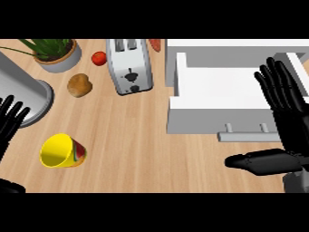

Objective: Pick up the cup, place it into the drawer and close the drawer

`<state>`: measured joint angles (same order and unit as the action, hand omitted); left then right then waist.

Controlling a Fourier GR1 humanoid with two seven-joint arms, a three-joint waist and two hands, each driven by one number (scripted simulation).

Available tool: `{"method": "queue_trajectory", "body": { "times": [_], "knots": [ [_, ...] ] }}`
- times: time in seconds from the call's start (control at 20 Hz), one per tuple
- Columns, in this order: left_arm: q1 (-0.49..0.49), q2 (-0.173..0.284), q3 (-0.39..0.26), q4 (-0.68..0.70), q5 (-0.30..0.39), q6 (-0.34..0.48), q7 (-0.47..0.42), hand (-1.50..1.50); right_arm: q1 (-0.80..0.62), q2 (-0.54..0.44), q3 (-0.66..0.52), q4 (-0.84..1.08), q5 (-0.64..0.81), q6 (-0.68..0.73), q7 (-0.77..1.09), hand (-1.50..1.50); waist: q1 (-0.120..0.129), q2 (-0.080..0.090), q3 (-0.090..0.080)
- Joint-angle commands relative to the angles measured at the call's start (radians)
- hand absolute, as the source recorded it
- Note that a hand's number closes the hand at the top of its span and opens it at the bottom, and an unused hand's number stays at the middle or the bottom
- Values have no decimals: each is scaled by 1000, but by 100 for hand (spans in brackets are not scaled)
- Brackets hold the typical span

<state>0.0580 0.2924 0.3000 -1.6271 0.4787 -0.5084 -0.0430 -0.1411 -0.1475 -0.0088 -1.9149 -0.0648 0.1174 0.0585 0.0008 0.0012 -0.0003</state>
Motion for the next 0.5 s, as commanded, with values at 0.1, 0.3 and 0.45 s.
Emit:
{"method": "queue_trajectory", "body": {
  "times": [0.1, 0.3, 0.45],
  "knots": [
    [-47, 12, 19, 257, -156, -62, -166, -150, -81, 5, -3, 66, 26, -4, -1, -150, -1, 0, 0],
    [-126, 14, 23, 424, -255, -26, -267, -150, -87, -31, -68, 71, -20, 29, -2, -150, -5, 0, 0],
    [-106, 1, 1, 529, -343, -28, -380, -150, -149, -38, -71, 58, -28, 15, 87, -150, -6, 0, -1]
  ]
}}
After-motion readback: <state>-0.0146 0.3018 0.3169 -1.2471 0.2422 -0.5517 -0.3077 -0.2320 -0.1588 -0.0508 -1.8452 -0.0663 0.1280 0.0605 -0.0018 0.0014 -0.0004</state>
